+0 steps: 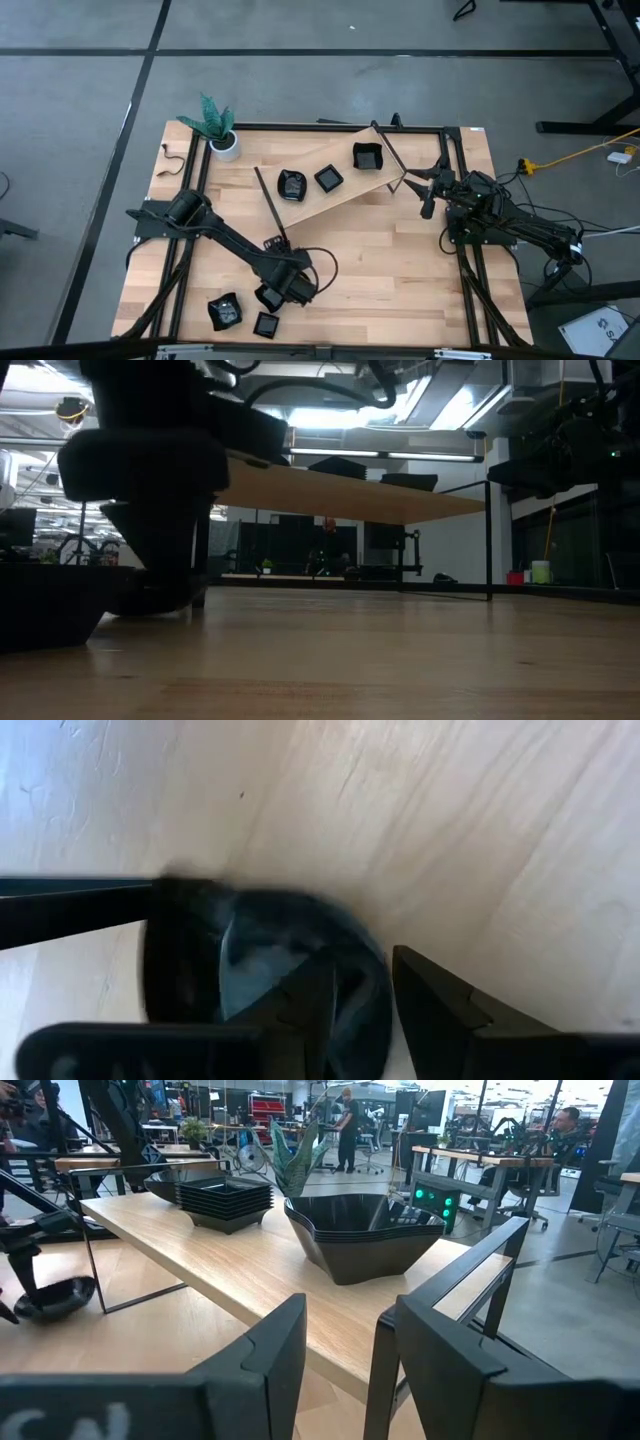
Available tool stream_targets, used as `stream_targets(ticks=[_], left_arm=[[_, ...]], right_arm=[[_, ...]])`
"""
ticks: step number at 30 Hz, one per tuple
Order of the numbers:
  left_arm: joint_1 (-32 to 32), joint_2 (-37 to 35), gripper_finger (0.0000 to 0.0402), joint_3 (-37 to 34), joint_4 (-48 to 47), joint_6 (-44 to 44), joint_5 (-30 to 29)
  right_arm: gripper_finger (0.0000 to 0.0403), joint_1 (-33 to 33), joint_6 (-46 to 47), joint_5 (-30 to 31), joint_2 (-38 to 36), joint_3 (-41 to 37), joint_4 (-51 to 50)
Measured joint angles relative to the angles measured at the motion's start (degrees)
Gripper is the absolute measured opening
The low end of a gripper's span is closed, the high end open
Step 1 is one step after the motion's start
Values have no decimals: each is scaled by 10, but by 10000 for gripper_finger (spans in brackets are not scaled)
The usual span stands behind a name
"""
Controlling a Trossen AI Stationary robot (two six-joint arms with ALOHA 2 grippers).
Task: Pick & Place Mini shaped plates
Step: Stack the black leaf-shaped plate on top of the black leaf-shaped plate on the shelf
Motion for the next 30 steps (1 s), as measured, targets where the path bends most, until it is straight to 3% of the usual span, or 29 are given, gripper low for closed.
stream_targets(ticks=[8,18,30], left_arm=[[0,0,85,-12,9,0,-14],[0,0,5,-12,9,3,-18],[-2,0,2,32,-6,29,-20]], right_arm=[[154,0,0,0,0,0,0],[154,0,0,0,0,0,0],[154,0,0,0,0,0,0]])
